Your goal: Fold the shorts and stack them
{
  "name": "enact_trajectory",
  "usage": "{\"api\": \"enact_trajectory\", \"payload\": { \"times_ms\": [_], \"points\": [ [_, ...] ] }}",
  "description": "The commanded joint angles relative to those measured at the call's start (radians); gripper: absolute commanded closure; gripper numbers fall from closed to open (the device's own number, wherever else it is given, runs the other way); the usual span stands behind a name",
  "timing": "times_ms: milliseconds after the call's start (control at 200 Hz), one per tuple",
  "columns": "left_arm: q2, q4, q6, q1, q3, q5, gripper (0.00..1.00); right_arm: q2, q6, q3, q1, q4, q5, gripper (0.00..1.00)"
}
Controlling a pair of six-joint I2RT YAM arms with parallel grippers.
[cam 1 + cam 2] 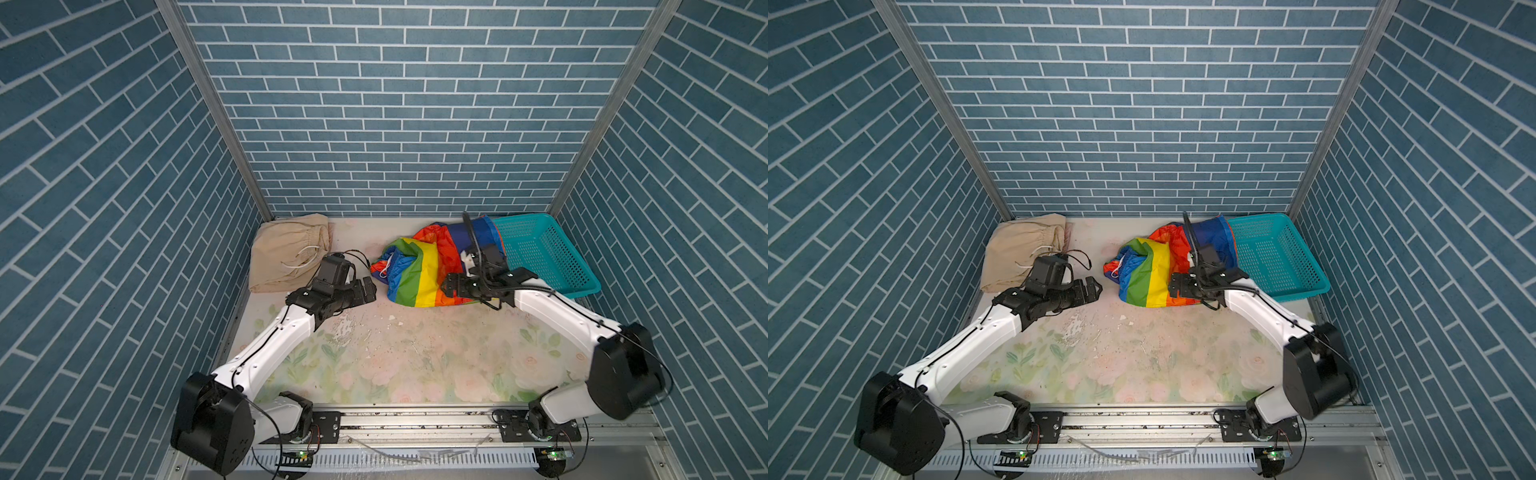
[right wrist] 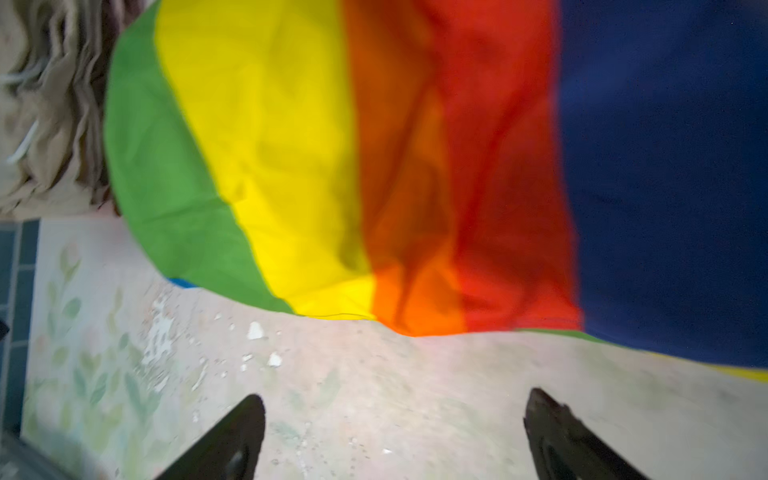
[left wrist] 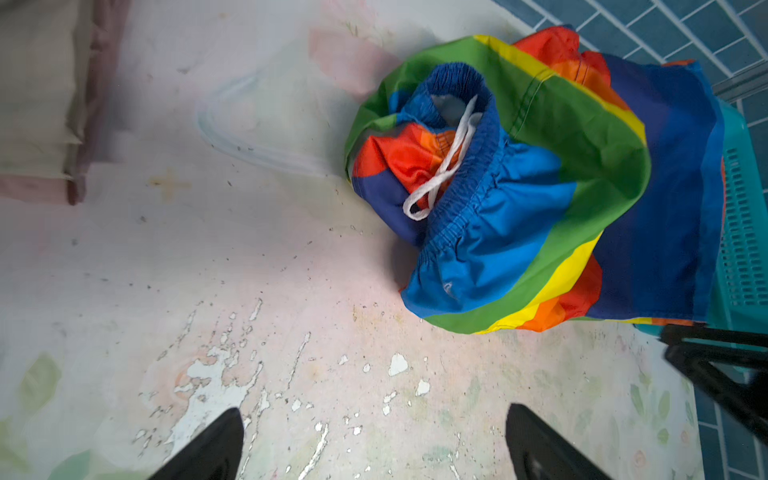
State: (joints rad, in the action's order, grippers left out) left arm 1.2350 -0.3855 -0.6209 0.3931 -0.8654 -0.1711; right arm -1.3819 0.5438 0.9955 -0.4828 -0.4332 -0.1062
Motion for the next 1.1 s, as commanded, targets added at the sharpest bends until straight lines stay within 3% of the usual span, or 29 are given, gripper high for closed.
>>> {"api": "enact_trajectory", "payload": {
  "times_ms": [0, 120, 270, 545, 680, 785, 865, 1040, 1095],
  "points": [
    [0.008, 0.095, -0.017, -0.001, 0.013, -0.079, 0.0, 0.112, 0.078, -0.12, 0.078, 0.022, 0.097, 0.01],
    [0.027, 0.117, -0.017, -0.002, 0.012, -0.091, 0.0, 0.156, 0.097, -0.2, 0.157, 0.044, 0.174, 0.02],
    [0.07, 0.151, 0.001, -0.001, 0.006, -0.127, 0.0, 0.168, 0.128, -0.297, 0.242, 0.181, 0.17, 0.02],
    [0.242, 0.226, 0.012, -0.001, -0.093, -0.22, 0.0, 0.044, 0.173, -0.352, 0.305, 0.421, 0.168, 0.02],
    [0.281, 0.291, -0.04, -0.003, -0.099, -0.271, 0.0, -0.045, 0.223, -0.375, 0.305, 0.579, 0.184, 0.1],
    [0.292, 0.339, -0.08, -0.001, -0.075, -0.296, 0.0, -0.079, 0.241, -0.394, 0.306, 0.719, 0.183, 0.25],
    [0.29, 0.325, -0.079, -0.002, -0.07, -0.298, 0.01, -0.093, 0.237, -0.379, 0.304, 0.779, 0.16, 0.45],
    [0.25, 0.275, -0.064, -0.003, -0.067, -0.272, 0.01, -0.116, 0.223, -0.312, 0.271, 0.788, 0.115, 1.0],
    [0.226, 0.284, -0.082, -0.003, -0.05, -0.266, 0.01, -0.122, 0.211, -0.263, 0.247, 0.754, 0.091, 1.0]
  ]
}}
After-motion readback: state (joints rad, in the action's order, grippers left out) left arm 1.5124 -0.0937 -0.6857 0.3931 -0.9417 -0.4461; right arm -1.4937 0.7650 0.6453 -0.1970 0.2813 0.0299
